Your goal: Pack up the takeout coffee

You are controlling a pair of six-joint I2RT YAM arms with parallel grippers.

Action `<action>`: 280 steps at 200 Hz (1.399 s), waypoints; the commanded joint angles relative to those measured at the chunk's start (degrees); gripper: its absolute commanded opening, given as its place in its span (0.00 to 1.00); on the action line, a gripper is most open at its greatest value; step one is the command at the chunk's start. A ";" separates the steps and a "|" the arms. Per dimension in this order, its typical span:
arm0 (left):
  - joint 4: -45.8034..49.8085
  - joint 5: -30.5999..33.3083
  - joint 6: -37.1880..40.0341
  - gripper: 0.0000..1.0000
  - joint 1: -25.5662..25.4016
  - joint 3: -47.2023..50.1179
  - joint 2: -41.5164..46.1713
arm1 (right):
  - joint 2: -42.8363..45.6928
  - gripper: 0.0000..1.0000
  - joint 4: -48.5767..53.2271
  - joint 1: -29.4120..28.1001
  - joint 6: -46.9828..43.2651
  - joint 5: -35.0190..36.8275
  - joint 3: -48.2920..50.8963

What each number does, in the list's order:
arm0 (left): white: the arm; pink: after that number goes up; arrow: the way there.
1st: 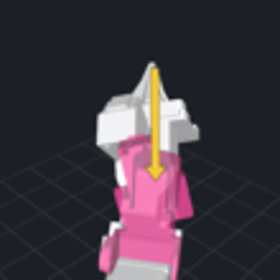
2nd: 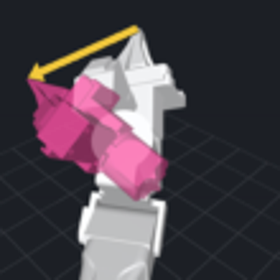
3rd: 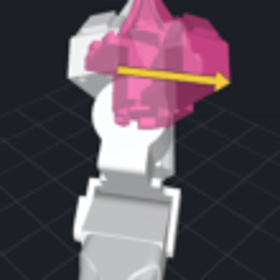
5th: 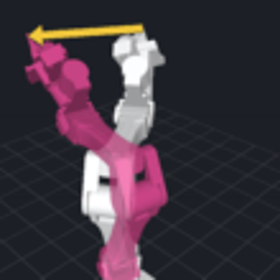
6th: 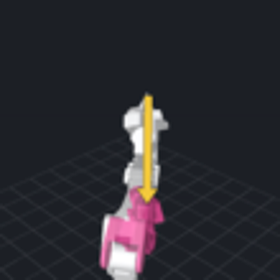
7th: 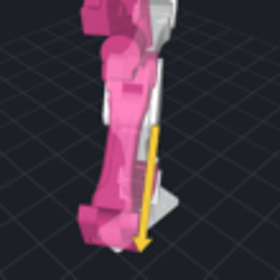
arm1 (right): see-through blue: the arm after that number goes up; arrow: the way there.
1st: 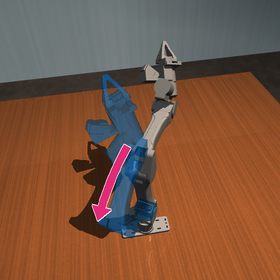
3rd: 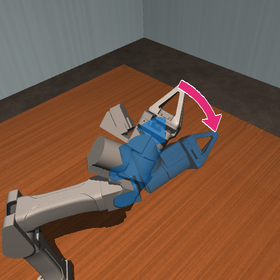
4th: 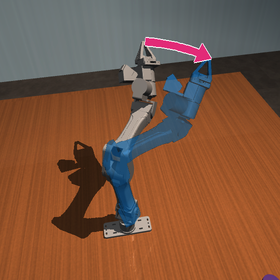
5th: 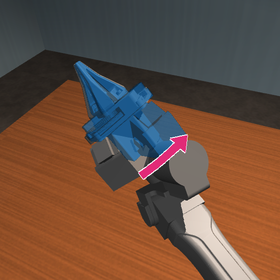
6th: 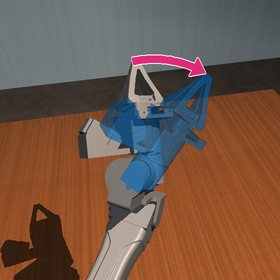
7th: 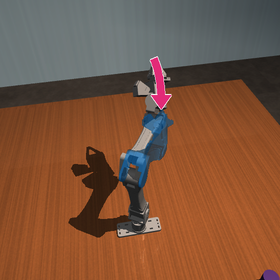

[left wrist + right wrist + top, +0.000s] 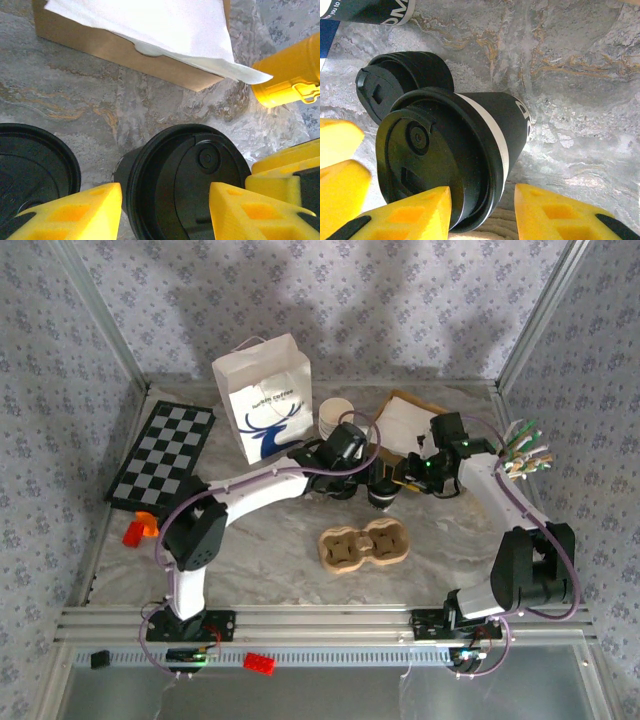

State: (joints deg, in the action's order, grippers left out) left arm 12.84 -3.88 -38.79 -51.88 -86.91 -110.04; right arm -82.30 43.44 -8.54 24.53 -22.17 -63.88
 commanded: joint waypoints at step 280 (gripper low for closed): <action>9.94 0.69 3.13 0.44 -3.13 -4.10 -5.81 | 2.40 0.39 -3.01 2.77 2.63 -10.44 10.04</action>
State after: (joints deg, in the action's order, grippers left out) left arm 18.44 -1.67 -36.45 -53.80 -92.68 -114.56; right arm -78.11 34.96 -4.23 28.03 -32.05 -54.39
